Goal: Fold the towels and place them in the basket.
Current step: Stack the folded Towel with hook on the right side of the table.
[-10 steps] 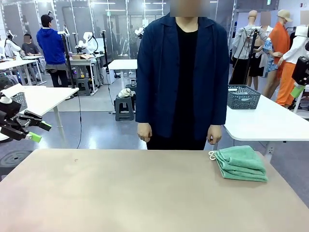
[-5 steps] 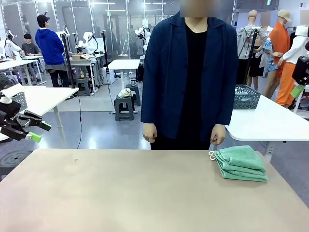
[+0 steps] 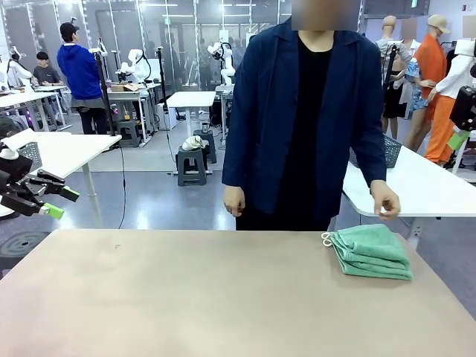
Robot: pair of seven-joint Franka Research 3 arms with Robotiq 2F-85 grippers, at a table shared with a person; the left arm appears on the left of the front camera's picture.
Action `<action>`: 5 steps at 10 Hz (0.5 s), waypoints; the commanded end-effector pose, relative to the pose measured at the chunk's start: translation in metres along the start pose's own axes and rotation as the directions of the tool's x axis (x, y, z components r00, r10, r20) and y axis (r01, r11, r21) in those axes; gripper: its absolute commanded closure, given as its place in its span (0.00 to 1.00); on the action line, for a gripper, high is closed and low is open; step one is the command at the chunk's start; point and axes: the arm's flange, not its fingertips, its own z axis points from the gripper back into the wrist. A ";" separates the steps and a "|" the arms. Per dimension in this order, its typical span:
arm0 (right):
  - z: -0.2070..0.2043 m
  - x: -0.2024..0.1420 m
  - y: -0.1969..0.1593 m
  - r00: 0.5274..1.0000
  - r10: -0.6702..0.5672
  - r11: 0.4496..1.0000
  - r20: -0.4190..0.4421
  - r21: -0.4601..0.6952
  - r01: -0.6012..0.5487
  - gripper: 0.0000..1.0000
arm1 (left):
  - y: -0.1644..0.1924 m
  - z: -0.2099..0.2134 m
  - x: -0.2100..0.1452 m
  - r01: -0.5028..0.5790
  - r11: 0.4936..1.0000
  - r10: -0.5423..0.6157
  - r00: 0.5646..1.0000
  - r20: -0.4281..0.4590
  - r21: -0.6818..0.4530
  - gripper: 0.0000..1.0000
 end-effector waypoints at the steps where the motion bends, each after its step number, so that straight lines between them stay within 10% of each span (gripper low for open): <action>1: 0.000 0.002 -0.001 1.000 -0.006 1.000 0.000 -0.005 0.006 0.44 | -0.002 0.000 0.002 0.003 1.000 -0.003 1.000 0.005 0.003 0.11; 5: 0.000 0.002 -0.001 1.000 -0.006 1.000 0.000 -0.005 0.006 0.44 | -0.002 0.000 0.002 0.003 1.000 -0.003 1.000 0.005 0.003 0.11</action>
